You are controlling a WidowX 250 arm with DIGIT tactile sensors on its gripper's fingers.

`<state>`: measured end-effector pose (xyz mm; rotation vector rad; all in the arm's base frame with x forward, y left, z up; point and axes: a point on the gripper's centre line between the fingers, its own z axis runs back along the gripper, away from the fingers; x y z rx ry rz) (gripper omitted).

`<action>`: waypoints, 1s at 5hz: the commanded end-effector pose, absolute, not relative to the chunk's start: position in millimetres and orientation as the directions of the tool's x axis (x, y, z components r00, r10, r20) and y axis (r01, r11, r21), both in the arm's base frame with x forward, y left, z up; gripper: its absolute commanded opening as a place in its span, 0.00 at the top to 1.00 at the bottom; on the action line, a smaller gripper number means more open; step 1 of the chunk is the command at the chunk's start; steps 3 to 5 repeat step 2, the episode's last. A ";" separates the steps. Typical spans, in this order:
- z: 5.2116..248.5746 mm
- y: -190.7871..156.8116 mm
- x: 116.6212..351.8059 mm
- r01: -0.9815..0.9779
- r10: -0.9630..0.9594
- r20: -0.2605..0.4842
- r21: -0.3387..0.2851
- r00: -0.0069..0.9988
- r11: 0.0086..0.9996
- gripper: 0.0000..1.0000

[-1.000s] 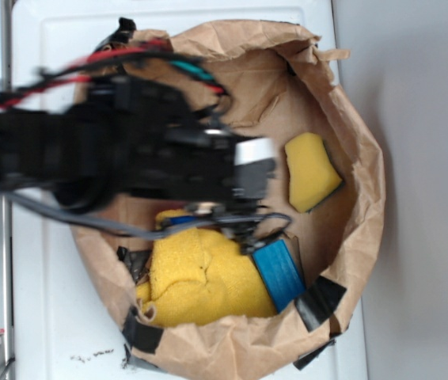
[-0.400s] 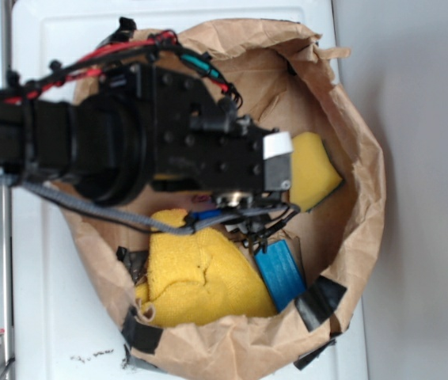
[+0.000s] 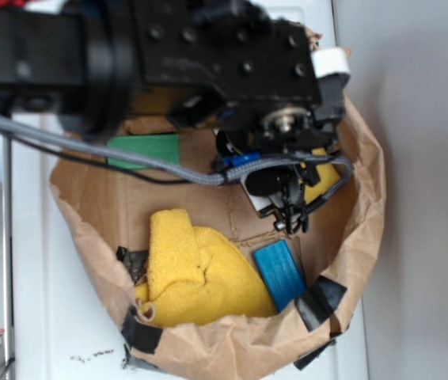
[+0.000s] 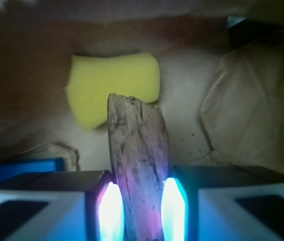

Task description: Grab the wood chip.

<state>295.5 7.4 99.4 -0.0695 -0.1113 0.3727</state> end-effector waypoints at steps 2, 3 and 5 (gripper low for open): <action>175.8 14.8 270.8 -0.317 0.292 0.307 0.035 0.906 0.948 1.00; 175.8 14.8 270.8 -0.317 0.292 0.307 0.035 0.906 0.948 1.00; 175.8 14.8 270.8 -0.317 0.292 0.307 0.035 0.906 0.948 1.00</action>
